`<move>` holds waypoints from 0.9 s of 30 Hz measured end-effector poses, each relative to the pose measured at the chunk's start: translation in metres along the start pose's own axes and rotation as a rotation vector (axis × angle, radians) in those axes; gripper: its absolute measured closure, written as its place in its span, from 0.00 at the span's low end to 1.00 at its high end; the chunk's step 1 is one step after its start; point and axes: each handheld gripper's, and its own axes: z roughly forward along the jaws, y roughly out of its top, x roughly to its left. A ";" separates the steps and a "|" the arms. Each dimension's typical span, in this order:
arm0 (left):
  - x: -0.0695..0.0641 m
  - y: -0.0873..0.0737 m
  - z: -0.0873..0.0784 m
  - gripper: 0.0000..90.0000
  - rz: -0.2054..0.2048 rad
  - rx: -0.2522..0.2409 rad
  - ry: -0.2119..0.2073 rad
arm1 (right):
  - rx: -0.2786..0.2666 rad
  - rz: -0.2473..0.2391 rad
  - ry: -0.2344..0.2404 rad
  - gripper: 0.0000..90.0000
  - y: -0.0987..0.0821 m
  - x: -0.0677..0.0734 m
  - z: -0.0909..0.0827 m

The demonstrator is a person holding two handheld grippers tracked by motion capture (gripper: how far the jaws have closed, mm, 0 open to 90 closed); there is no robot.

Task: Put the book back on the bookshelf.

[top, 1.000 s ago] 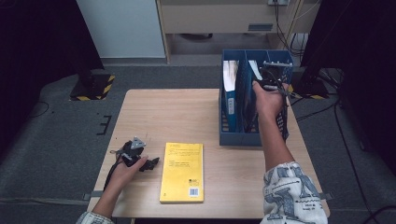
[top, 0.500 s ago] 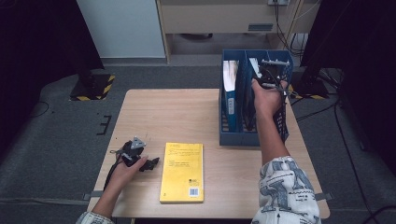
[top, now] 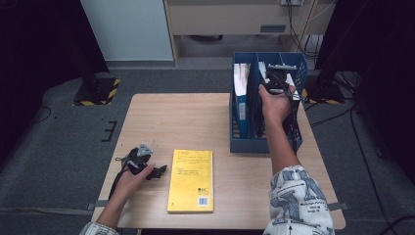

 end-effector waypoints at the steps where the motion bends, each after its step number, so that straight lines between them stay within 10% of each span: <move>1: 0.000 0.000 0.000 0.00 0.000 -0.002 -0.001 | 0.001 0.003 0.004 0.81 0.000 0.001 0.000; 17: 0.000 0.000 0.000 0.00 -0.001 -0.001 0.000 | -0.020 0.167 0.147 0.64 -0.003 -0.003 -0.005; 27: -0.001 0.000 0.000 0.00 -0.002 -0.003 0.000 | -0.022 0.185 0.186 0.57 -0.004 -0.006 -0.008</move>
